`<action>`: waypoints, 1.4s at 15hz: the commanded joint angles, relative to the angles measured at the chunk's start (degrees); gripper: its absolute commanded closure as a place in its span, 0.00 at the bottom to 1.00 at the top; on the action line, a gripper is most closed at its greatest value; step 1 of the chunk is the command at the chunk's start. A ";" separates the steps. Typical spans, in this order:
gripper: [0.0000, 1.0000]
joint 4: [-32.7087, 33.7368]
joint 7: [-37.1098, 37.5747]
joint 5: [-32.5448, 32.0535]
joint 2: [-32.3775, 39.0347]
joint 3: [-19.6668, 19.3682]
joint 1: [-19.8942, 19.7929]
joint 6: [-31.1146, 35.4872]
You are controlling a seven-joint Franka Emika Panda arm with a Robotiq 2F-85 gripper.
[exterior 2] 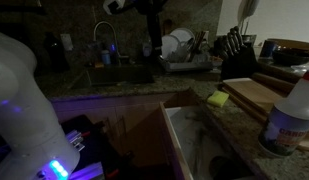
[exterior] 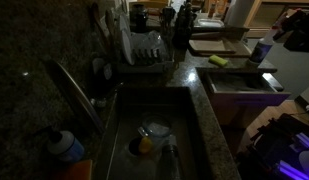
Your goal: Put the sponge in the drawer
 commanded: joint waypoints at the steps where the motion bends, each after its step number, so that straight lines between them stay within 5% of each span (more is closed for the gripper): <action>1: 0.00 5.86 1.42 -7.30 10.85 2.67 -6.06 4.10; 6: 0.00 15.39 7.38 -17.80 24.08 4.91 -9.64 6.73; 7: 0.00 10.65 5.88 -16.30 17.87 3.58 -8.55 6.61; 12: 0.00 11.86 6.16 -16.43 19.06 3.60 -8.33 6.50; 14: 0.00 12.39 -3.37 -15.32 21.00 0.88 -5.72 9.47; 21: 0.00 25.07 -19.32 -20.54 37.62 -0.17 -3.21 10.81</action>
